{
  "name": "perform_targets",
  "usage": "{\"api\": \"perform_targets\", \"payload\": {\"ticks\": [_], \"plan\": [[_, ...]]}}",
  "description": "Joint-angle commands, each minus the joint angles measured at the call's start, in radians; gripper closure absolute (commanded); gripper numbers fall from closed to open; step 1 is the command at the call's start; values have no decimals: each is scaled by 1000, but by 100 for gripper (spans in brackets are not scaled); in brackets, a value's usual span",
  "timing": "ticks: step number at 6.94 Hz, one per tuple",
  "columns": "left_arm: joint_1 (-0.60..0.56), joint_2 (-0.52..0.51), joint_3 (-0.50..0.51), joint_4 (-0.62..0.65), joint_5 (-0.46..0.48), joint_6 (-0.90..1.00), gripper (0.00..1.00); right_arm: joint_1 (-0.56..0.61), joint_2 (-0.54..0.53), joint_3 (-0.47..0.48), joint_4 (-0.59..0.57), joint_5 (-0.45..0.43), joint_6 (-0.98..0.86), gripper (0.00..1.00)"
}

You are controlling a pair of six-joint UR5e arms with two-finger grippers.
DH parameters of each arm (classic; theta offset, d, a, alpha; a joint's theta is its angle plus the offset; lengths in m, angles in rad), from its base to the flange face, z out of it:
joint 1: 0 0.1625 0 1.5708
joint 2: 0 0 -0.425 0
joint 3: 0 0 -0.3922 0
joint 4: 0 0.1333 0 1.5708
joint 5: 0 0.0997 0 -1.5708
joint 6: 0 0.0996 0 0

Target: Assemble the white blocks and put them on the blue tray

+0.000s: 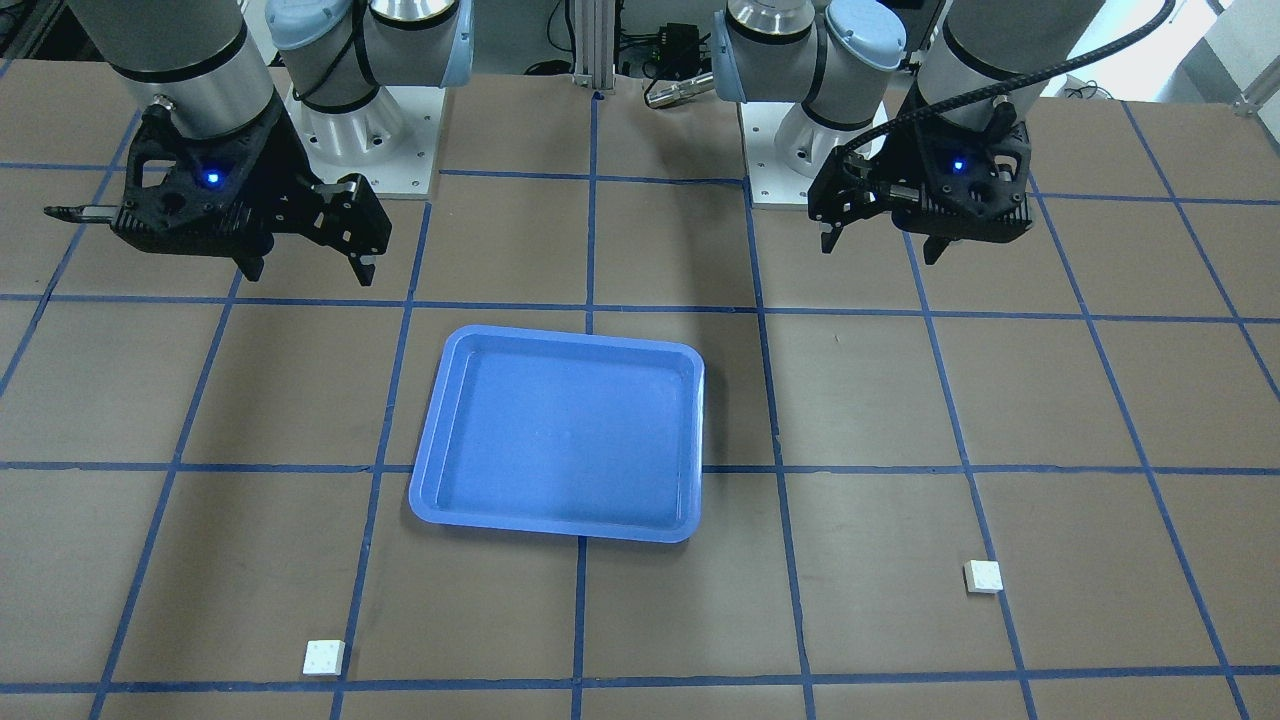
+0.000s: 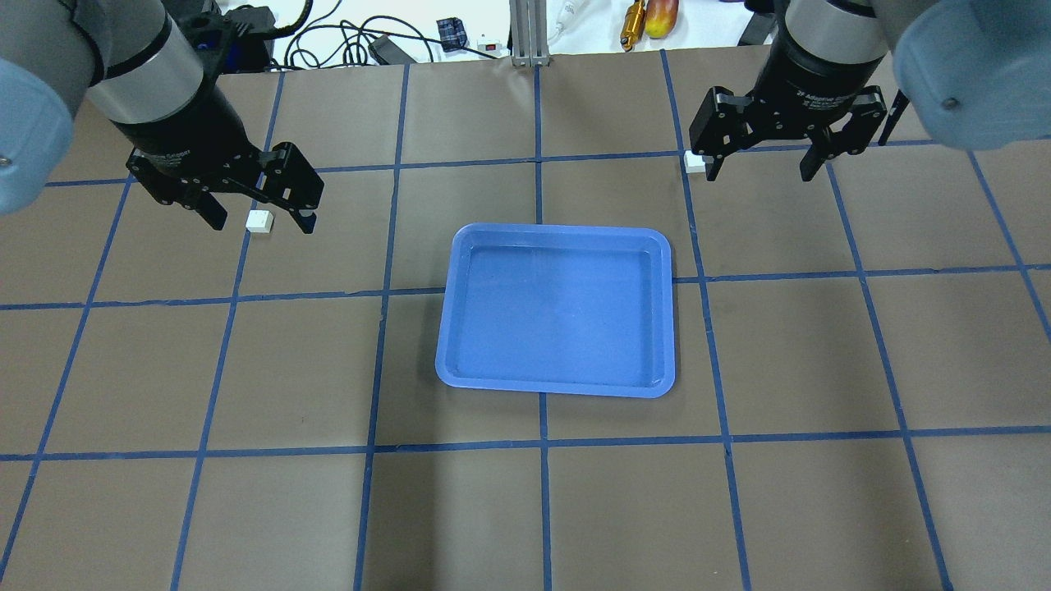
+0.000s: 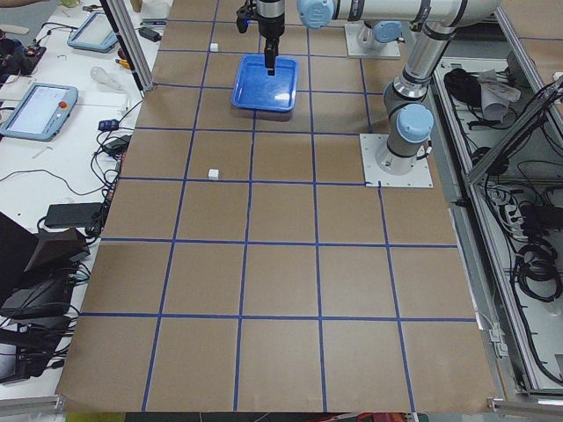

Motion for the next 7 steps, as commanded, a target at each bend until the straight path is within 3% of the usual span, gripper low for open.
{"api": "perform_targets", "payload": {"ticks": [1, 7], "plan": [[-2, 0, -4, 1, -1, -1, 0, 0, 0, 2, 1, 1, -1, 0], [3, -19, -10, 2, 11, 5, 0, -11, 9, -13, 3, -10, -19, 0]]}}
